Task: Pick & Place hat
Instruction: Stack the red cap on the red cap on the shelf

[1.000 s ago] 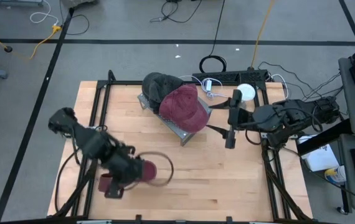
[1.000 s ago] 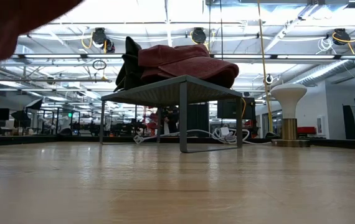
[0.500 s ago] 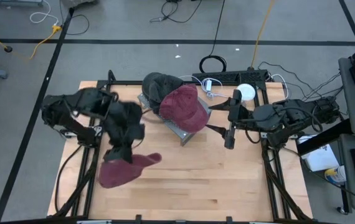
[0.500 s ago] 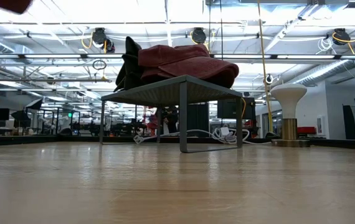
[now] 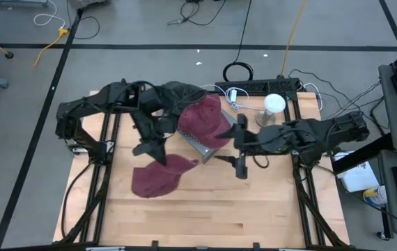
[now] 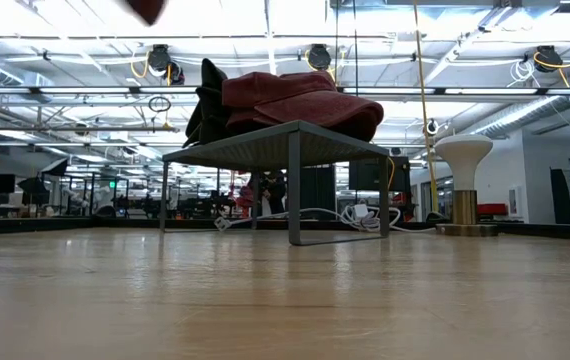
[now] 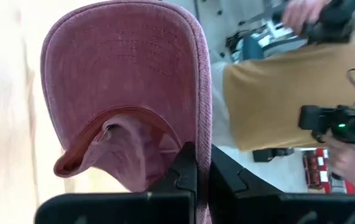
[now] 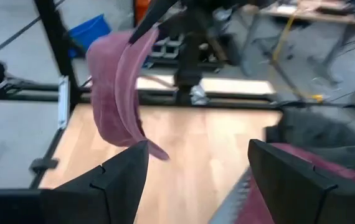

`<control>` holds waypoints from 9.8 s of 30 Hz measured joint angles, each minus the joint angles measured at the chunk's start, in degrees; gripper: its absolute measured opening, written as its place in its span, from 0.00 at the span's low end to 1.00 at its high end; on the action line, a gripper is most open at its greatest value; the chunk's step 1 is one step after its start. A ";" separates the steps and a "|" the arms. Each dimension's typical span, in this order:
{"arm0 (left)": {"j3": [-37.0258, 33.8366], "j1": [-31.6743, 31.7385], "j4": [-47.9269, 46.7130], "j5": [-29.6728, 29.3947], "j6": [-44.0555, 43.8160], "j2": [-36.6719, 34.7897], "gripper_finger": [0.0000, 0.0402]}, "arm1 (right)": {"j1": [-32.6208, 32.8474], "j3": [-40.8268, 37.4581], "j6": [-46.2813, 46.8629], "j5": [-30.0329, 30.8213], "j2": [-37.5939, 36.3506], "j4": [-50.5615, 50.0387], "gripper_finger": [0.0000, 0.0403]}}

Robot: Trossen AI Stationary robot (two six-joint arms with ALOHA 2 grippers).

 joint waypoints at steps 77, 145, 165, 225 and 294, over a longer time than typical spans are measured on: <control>0.02 -3.14 26.97 -54.93 0.82 -14.59 0.28 | 5.76 -0.04 21.39 4.45 -18.88 -9.22 0.01; -0.02 -4.12 55.44 -39.33 -13.70 -7.71 0.11 | 5.66 -0.02 -0.33 6.71 -19.76 4.23 0.22; -0.02 10.67 36.62 -13.91 -24.73 -7.62 0.11 | 5.66 -0.02 5.12 6.75 -20.58 -16.04 0.45; 21.57 13.54 16.74 -18.78 -0.99 17.34 0.11 | 5.65 -0.02 -0.83 8.52 -20.53 -12.61 0.45; 21.53 18.39 -3.10 -49.90 0.84 25.42 0.72 | 5.65 -0.02 -3.19 12.98 -12.64 -12.24 0.45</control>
